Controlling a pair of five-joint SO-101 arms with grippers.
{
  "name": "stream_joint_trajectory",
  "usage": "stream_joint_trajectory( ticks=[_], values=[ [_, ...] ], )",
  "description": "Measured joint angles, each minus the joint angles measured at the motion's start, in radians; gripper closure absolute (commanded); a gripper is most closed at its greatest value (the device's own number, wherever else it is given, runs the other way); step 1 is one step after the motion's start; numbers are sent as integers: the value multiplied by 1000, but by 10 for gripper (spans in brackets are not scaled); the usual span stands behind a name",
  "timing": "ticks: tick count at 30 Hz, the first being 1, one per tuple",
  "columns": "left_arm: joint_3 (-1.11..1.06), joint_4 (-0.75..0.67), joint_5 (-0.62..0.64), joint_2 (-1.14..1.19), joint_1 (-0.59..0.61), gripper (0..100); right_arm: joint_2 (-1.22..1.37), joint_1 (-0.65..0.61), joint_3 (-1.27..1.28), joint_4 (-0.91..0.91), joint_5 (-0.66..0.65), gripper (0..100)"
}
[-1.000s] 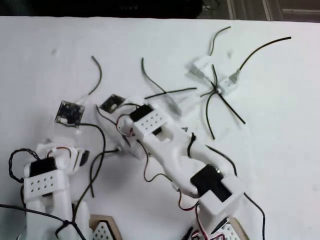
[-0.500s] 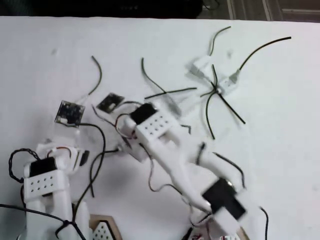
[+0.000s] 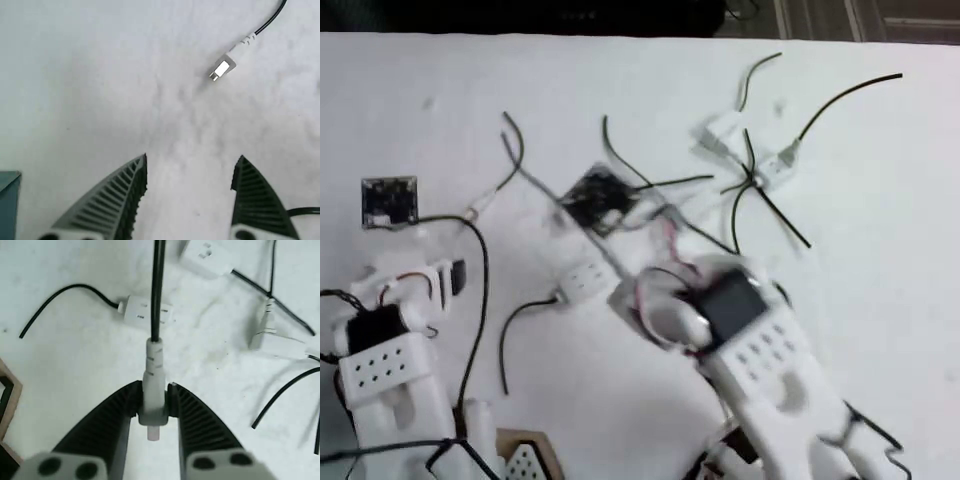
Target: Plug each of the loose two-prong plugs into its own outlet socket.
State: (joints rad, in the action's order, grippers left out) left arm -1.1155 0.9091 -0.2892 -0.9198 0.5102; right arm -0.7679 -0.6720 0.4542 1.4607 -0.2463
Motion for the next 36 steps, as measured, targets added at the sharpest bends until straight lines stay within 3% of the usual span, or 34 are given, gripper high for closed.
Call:
stream_joint_trajectory(
  ticks=[5, 11, 16, 19, 29, 36],
  values=[
    [84, 160, 5, -107, -60, 725, -187, 3, 49, 0, 0, 978],
    [87, 278, -12, -334, -299, 724, -295, -91, 137, 0, 0, 978],
    [77, 321, -3, -468, -514, 725, -348, -213, 178, 0, 49, 978],
    [77, 322, 23, -511, -583, 725, -368, -273, 199, -2, 60, 978],
    [77, 411, 52, -738, -844, 725, -370, -288, 362, -176, 64, 978],
    [77, 440, 52, -859, -887, 725, -370, -287, 408, -250, 64, 978]
  ],
)
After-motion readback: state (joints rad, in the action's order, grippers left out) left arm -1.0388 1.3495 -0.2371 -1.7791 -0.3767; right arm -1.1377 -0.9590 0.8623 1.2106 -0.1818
